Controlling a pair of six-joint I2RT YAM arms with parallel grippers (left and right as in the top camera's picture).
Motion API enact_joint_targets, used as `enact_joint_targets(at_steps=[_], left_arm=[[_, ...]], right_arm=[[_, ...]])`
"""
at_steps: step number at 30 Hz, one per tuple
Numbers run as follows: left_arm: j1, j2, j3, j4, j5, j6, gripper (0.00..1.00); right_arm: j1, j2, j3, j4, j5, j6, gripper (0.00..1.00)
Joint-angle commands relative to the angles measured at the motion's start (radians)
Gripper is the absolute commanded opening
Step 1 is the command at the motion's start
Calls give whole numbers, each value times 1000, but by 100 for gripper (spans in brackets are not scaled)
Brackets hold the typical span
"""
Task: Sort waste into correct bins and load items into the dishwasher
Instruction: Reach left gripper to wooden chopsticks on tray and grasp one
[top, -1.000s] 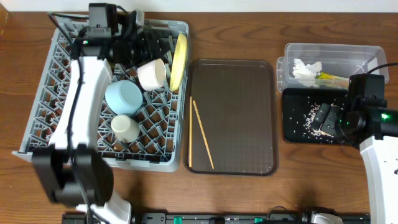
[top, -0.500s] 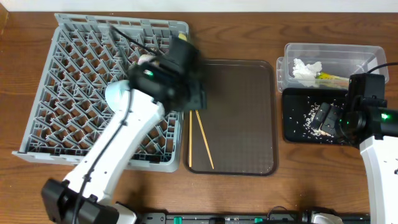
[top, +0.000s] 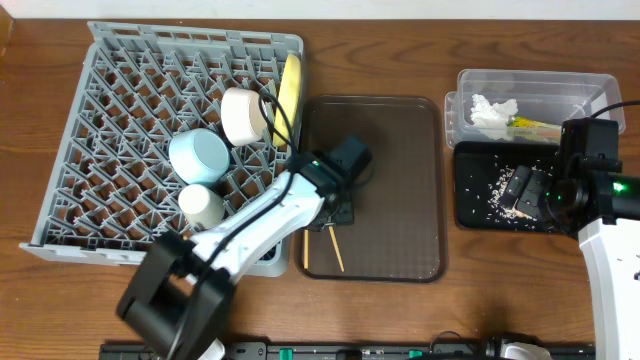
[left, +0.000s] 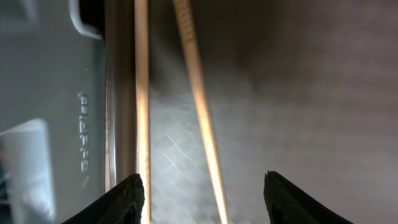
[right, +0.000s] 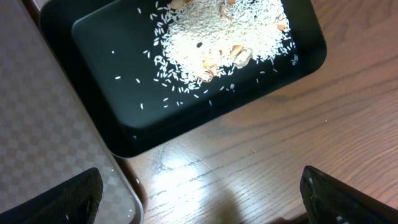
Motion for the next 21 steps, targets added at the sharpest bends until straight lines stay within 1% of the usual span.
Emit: enact_joint_targets(at_steps=[1, 5, 15, 17, 21], left_arm=[[0, 85, -20, 27, -20, -34, 62], [0, 141, -20, 71, -17, -34, 58], [-6, 158, -29, 98, -17, -34, 55], [-16, 159, -37, 109, -17, -34, 54], [-40, 161, -61, 137, -17, -34, 54]], right_arm=[[-7, -4, 4, -8, -1, -5, 99], [-7, -4, 4, -8, -8, -5, 99], [-7, -4, 4, -8, -8, -5, 99], [-7, -4, 4, -8, -8, -5, 99], [-7, -4, 3, -8, -8, -5, 99]])
